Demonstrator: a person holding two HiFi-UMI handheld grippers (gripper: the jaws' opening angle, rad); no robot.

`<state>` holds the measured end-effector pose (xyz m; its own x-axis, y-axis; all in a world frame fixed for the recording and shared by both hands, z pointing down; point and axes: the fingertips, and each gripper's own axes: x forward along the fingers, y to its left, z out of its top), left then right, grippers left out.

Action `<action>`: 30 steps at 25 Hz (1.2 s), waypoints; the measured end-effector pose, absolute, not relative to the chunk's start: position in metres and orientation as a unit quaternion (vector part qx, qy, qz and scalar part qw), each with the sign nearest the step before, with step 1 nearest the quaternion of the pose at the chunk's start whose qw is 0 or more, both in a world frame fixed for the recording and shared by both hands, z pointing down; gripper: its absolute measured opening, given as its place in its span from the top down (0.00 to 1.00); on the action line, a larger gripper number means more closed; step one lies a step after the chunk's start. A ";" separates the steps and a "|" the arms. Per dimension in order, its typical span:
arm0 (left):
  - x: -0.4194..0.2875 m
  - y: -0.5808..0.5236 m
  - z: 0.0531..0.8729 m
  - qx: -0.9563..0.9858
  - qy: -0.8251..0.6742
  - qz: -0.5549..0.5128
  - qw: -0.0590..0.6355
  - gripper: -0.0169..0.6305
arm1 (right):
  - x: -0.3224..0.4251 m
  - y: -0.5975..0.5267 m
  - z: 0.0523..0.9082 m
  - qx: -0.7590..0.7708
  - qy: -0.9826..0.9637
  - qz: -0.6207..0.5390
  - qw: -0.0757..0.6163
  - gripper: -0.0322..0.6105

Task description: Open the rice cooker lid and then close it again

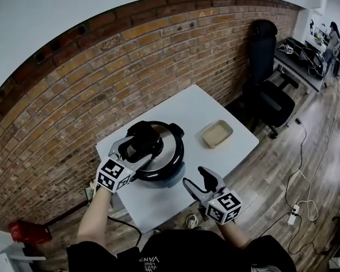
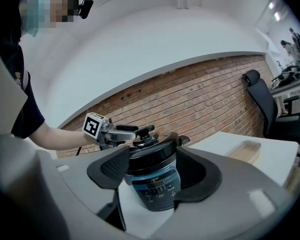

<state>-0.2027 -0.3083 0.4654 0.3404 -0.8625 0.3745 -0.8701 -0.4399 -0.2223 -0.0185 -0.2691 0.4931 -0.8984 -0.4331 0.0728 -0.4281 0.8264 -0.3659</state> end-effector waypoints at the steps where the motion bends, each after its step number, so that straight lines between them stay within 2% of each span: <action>1: -0.203 -0.310 0.466 0.822 -0.520 0.231 0.010 0.50 | -0.019 -0.269 0.492 -0.229 0.954 -0.192 0.010 0.51; 7: -0.203 -0.322 0.474 0.840 -0.476 0.259 0.016 0.50 | -0.023 -0.263 0.490 -0.257 0.946 -0.197 0.022 0.51; 16: -0.194 -0.334 0.477 0.864 -0.442 0.236 0.045 0.50 | -0.018 -0.256 0.494 -0.308 0.929 -0.204 0.037 0.51; 30: -0.186 -0.337 0.483 0.869 -0.424 0.251 0.033 0.52 | -0.018 -0.250 0.503 -0.339 0.915 -0.214 0.041 0.51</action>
